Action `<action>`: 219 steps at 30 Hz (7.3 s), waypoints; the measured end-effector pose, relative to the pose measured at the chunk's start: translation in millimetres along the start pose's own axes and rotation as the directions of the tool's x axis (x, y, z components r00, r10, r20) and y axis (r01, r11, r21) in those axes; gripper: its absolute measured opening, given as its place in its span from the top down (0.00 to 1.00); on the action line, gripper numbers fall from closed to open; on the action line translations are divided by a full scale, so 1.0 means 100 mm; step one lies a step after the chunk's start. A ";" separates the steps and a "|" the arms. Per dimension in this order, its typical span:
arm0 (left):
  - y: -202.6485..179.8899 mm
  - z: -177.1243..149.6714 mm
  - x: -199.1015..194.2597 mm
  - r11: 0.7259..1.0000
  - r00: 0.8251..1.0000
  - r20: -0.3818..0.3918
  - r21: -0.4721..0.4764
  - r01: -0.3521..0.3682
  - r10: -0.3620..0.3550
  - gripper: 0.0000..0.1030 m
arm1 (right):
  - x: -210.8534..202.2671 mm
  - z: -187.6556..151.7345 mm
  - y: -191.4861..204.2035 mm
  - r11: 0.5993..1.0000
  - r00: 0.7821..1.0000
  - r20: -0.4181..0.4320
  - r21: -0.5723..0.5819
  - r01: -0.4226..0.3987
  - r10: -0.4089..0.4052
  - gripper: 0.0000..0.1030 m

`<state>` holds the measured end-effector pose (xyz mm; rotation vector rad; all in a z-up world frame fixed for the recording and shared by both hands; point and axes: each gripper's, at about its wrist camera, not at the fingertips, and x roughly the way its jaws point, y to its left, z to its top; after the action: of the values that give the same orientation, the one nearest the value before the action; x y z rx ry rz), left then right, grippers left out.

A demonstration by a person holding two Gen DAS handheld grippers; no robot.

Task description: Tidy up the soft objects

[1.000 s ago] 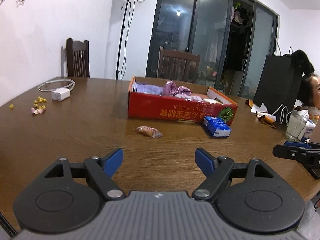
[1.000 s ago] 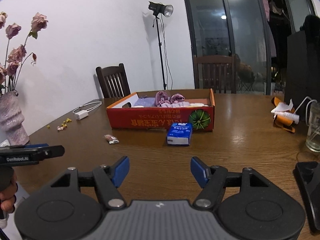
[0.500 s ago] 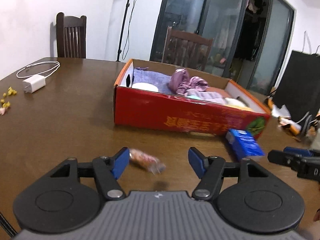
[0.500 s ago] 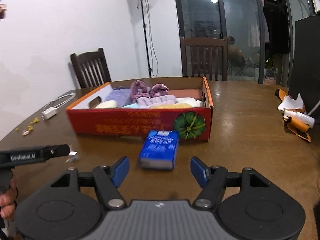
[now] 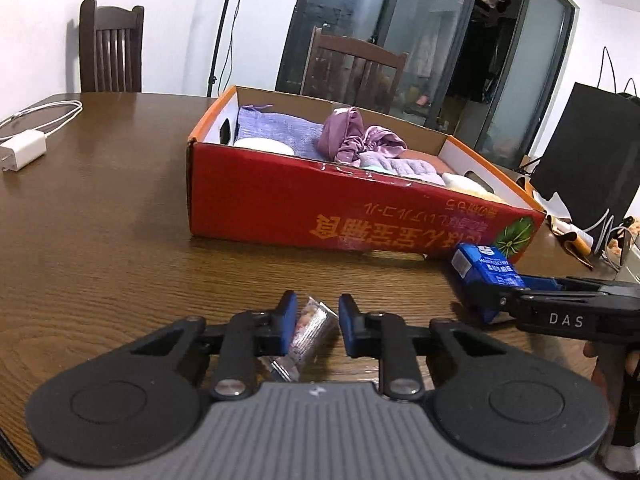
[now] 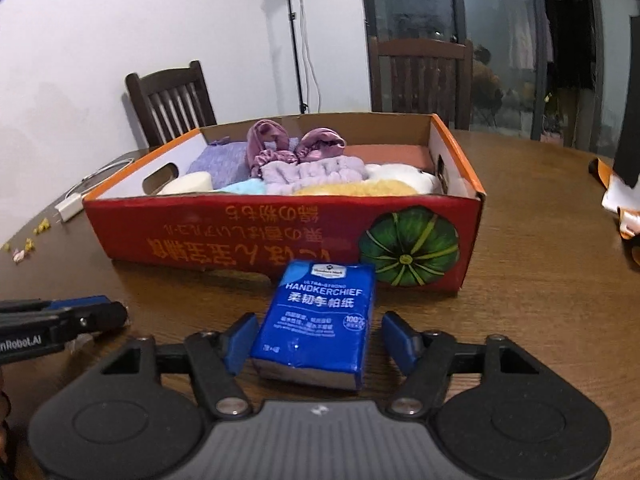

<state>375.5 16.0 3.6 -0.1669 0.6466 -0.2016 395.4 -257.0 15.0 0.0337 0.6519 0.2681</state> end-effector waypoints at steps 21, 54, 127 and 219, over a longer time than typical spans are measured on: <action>-0.05 -0.21 -0.56 1.000 0.998 0.061 0.003 0.021 -0.021 0.80 | -0.40 -0.26 0.12 1.000 0.999 0.023 -0.001 -0.028 0.028 0.46; -0.19 0.35 -1.28 0.995 0.951 0.305 0.091 0.033 -0.060 0.80 | -1.39 0.06 0.66 0.975 0.967 0.165 -0.135 -0.174 0.195 0.46; -0.49 -0.06 -2.17 0.968 0.870 0.471 0.114 -0.222 0.144 0.07 | -2.25 0.04 0.19 0.993 0.902 0.427 -0.065 0.102 -0.065 0.10; -0.69 -1.54 -3.05 0.957 0.818 0.558 0.137 -0.254 0.137 0.00 | -3.10 -1.68 1.03 0.994 0.892 0.451 -0.077 0.074 -0.031 0.00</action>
<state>34.5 7.3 74.5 0.0485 0.0644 -0.0128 33.6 -246.3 77.2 -0.0107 0.1761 0.2266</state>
